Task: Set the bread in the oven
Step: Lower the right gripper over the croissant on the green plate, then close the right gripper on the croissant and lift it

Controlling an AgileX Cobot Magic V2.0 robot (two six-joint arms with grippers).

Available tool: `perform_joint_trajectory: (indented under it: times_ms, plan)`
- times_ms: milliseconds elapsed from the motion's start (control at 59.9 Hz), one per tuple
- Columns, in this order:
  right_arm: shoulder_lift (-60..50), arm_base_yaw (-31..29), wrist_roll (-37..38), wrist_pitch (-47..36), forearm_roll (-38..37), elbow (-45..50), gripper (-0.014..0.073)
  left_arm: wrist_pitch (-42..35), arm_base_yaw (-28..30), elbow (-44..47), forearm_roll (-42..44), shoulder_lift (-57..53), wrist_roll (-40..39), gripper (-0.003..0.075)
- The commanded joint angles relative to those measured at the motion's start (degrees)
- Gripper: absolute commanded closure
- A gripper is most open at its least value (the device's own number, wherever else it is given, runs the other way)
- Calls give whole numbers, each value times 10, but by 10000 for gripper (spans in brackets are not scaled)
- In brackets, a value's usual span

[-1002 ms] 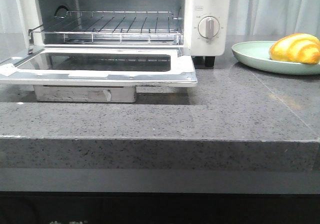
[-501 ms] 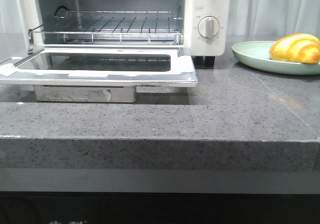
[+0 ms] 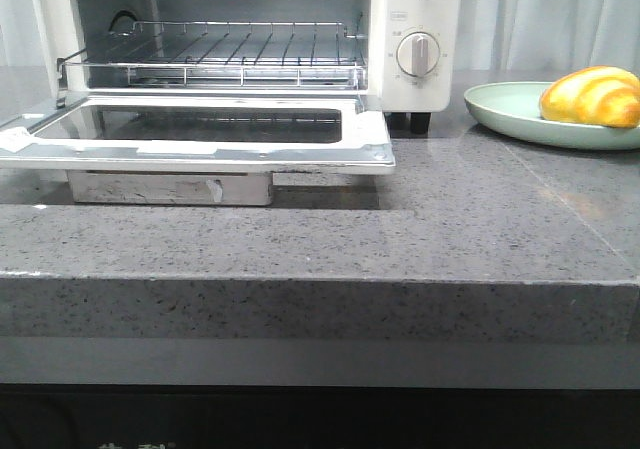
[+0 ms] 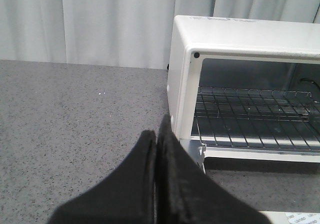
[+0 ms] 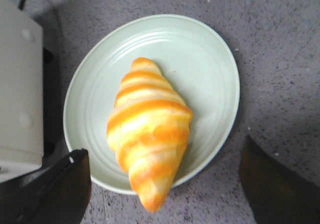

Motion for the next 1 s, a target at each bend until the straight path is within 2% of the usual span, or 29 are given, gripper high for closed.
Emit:
perform_joint_trajectory:
  times_ms: [0, 451, 802, 885, 985]
  plan:
    - [21, -11, -1, -11, 31, -43, -22, -41, 1, -14, -2, 1, -5, 741]
    - [134, -16, -35, -4, 134, -94, -22, -41, 1, -14, -2, 1, -5, 741]
    - [162, -16, -37, 26, 138, -109, -16, -41, 1, -14, -2, 1, -5, 741]
    - [165, -16, -52, 33, 138, -109, 38, -41, 1, -14, -2, 1, -5, 741]
    - [169, -16, -61, 43, 139, -109, 183, -41, 1, -14, -2, 1, -5, 741]
